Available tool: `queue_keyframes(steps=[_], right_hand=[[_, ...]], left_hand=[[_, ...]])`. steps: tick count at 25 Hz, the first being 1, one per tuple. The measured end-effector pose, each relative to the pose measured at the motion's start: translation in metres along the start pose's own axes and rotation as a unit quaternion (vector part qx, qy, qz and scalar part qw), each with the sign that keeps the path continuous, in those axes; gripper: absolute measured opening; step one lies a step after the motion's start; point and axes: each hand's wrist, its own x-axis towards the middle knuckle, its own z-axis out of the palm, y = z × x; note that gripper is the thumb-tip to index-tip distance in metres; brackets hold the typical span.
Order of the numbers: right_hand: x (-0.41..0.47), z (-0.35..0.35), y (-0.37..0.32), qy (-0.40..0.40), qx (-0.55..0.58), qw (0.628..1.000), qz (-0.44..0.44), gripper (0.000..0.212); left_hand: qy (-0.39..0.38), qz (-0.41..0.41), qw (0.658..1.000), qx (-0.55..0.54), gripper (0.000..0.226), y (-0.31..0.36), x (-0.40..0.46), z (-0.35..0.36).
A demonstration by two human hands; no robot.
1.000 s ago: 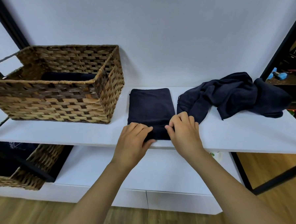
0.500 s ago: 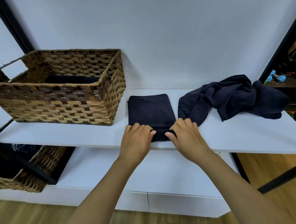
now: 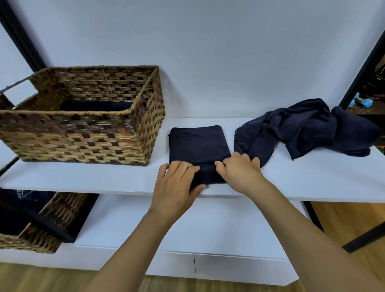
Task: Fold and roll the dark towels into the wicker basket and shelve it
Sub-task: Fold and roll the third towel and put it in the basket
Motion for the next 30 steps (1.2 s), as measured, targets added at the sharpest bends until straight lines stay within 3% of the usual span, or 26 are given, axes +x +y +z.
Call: queue_keyframes(steps=[1, 3, 5, 6, 10, 16, 18, 21, 24, 27, 30], right_hand=[[0.002, 0.001, -0.003, 0.027, -0.005, 1.000, 0.004, 0.038], [0.001, 0.010, -0.010, 0.178, -0.022, 0.983, -0.042, 0.024], [-0.007, 0.032, -0.007, 0.314, -0.048, 0.939, -0.133, 0.023], [-0.011, 0.040, -0.003, 0.333, -0.032, 0.927, -0.169, 0.027], [-0.017, 0.043, 0.010, 0.271, 0.022, 0.941, -0.200, 0.044], [-0.008, 0.032, 0.010, 0.209, 0.001, 0.957, -0.202, 0.052], [-0.004, 0.023, 0.010, 0.168, -0.004, 0.965, -0.203, 0.051], [0.004, 0.013, 0.009, 0.089, 0.038, 0.975, -0.201, 0.040], [0.013, 0.003, 0.005, 0.040, 0.112, 0.978, -0.174, 0.044], [0.023, 0.001, -0.003, 0.041, 0.069, 0.986, -0.143, 0.048], [0.020, 0.016, -0.012, 0.190, -0.027, 0.975, -0.111, 0.039]], left_hand=[[-0.016, -0.008, 1.000, 0.004, 0.037, -0.002, 0.001, -0.001], [-0.048, -0.012, 0.999, -0.004, 0.037, -0.006, 0.012, -0.003], [-0.087, -0.028, 0.995, -0.049, 0.037, -0.011, 0.025, -0.007], [-0.108, -0.042, 0.990, -0.074, 0.036, -0.014, 0.030, -0.007], [-0.133, -0.090, 0.980, -0.117, 0.034, -0.017, 0.041, -0.004], [-0.156, -0.117, 0.979, -0.059, 0.039, -0.006, 0.051, -0.008], [-0.115, -0.133, 0.984, -0.037, 0.029, -0.001, 0.042, -0.006], [0.006, -0.065, 0.997, 0.045, 0.012, 0.012, 0.017, 0.006], [0.041, -0.017, 0.998, 0.047, 0.021, 0.010, 0.015, 0.012], [0.001, -0.033, 0.996, 0.086, 0.040, 0.003, 0.034, 0.013], [-0.055, -0.072, 0.993, 0.070, 0.048, 0.000, 0.053, 0.008]])
